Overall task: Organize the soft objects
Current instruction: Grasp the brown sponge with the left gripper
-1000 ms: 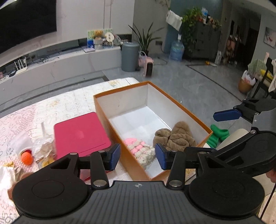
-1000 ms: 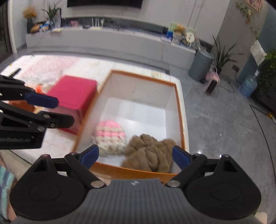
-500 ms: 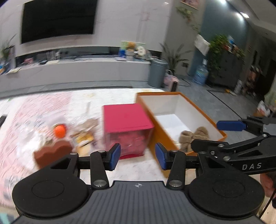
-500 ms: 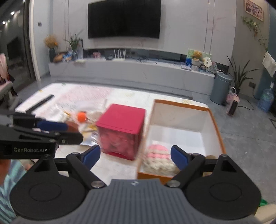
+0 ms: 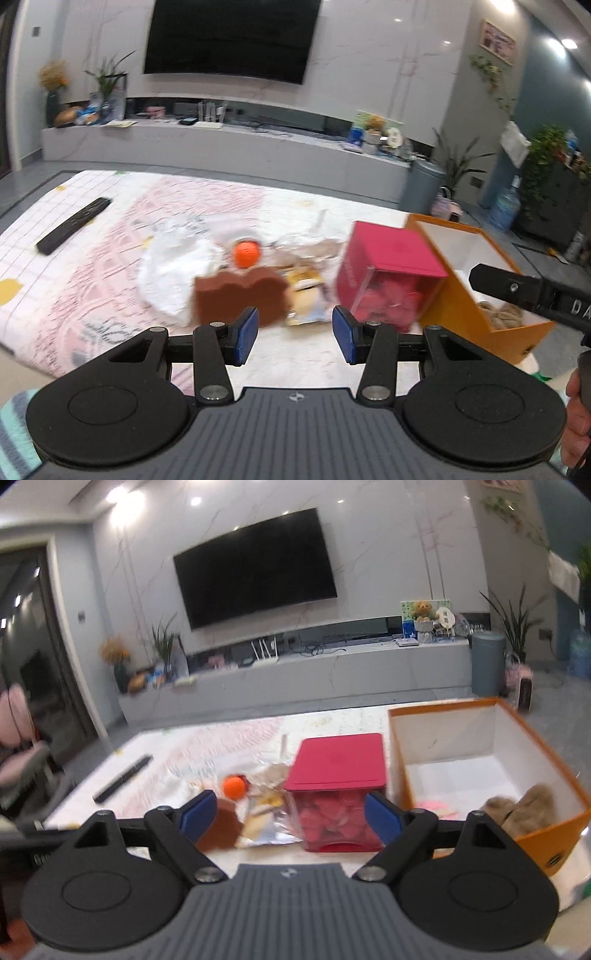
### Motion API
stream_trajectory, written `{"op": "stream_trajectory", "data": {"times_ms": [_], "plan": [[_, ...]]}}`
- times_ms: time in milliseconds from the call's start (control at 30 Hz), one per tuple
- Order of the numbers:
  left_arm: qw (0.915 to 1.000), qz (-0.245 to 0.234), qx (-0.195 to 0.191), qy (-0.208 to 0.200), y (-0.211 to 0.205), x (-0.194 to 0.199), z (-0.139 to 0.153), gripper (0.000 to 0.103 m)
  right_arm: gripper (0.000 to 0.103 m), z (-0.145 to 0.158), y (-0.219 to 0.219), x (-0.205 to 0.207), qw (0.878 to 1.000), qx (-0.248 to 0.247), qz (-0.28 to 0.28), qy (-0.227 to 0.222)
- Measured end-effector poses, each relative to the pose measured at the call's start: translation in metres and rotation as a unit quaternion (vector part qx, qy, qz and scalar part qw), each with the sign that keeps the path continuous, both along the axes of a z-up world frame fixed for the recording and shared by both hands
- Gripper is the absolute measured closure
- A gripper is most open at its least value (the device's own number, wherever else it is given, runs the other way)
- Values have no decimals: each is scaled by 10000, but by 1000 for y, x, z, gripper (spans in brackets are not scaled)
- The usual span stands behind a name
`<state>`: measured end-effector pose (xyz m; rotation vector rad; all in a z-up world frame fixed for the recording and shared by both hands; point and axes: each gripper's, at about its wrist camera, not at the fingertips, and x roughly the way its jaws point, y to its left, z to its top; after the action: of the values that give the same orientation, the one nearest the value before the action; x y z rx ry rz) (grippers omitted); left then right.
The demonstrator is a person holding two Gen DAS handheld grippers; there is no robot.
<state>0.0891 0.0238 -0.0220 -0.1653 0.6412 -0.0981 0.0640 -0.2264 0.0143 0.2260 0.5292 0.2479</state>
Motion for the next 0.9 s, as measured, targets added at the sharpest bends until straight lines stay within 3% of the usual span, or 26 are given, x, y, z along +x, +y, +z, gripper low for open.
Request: {"op": "stream_trajectory", "data": {"times_ms": [167, 467, 600, 767, 900], "plan": [[9998, 160, -37, 140, 16, 0, -10, 49, 21, -24, 17, 17, 9971, 613, 87, 441], [9988, 360, 140, 312, 38, 12, -32, 49, 21, -51, 52, 42, 9948, 766, 186, 643], [9986, 355, 277, 259, 45, 20, -37, 49, 21, -59, 67, 54, 9941, 701, 403, 719], [9996, 222, 89, 139, 53, 33, -40, 42, 21, -66, 80, 70, 9950, 542, 521, 654], [9991, -125, 402, 12, 49, 48, -39, 36, 21, -73, 92, 79, 9966, 133, 591, 552]]}}
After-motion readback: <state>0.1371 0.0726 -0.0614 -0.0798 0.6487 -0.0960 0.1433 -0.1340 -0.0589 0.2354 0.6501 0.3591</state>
